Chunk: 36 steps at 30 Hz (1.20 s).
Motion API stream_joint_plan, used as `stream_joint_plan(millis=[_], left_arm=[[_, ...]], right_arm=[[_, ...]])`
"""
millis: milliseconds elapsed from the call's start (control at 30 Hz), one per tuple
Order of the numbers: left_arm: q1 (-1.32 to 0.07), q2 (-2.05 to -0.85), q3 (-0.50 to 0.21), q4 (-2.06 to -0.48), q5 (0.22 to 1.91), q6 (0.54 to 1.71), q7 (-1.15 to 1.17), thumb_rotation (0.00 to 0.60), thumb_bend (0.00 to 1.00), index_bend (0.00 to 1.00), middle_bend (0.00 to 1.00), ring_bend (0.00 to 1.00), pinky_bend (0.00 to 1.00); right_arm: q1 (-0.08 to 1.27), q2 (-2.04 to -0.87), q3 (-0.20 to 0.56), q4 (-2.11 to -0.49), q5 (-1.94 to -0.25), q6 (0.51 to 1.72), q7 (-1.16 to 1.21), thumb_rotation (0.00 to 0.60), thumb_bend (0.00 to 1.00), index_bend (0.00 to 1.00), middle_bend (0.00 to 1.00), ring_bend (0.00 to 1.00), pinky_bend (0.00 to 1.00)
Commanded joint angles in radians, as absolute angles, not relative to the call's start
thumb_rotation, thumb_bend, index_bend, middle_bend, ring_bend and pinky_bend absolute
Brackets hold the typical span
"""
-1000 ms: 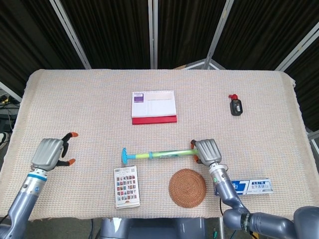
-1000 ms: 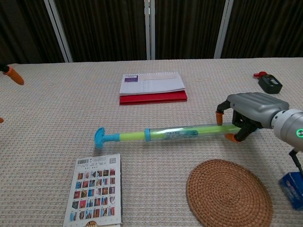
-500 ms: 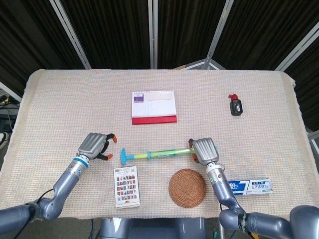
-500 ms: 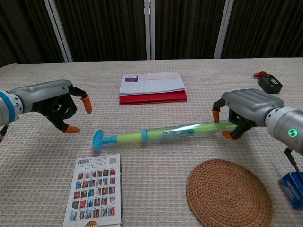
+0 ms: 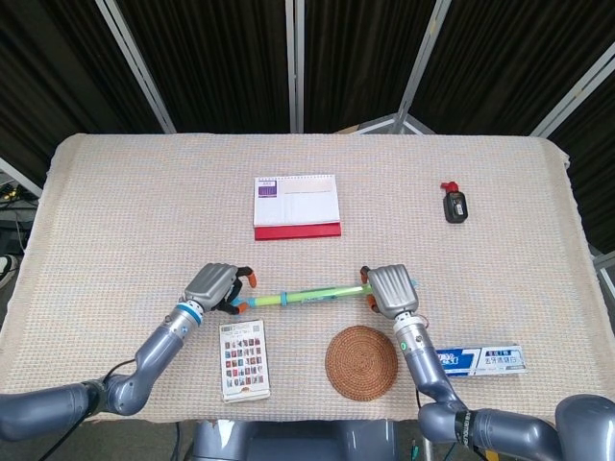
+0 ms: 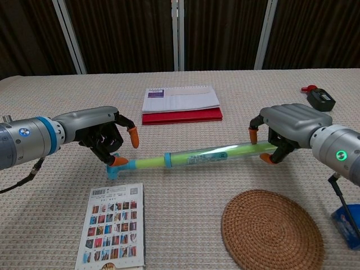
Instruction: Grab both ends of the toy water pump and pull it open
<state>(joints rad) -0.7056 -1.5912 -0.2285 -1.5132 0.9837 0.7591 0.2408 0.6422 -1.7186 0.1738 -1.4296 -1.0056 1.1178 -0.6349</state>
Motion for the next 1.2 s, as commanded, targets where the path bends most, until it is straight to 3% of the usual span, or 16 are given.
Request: stream_joint_plan(millis=[33,733,933,1200], left_arm=[[-0.712,-1.596,-0.224,-1.521,0.982,0.735,0.203,0.600,0.33,0.43,0.81,0.78,0.93],[-0.746,-1.635,-0.181,-1.491,0.914,0.778,0.243,0.600,0.38,0.48,0.81,0.78,0.93],[-0.755,-1.635,-0.175,-1.492,0.890,0.786,0.254,0.600,0.41,0.54,0.82,0.78,0.93],[-0.759,-1.636,-0.166,-1.487,0.880,0.797,0.256,0.600,0.46,0.74,0.83,0.78,0.93]], right_arm=[[0.643,-1.720,0.175,-1.429,-1.003,1.117,-0.635,0.600,0.47,0.65,1.00,1.00,1.00],[0.641,-1.722,0.174,-1.430,-1.010,1.120,-0.624,0.600,0.47,0.65,1.00,1.00,1.00],[0.640,-1.721,0.176,-1.429,-1.012,1.121,-0.621,0.600,0.47,0.65,1.00,1.00,1.00],[0.639,-1.719,0.173,-1.430,-1.013,1.121,-0.620,0.600,0.47,0.65,1.00,1.00,1.00]])
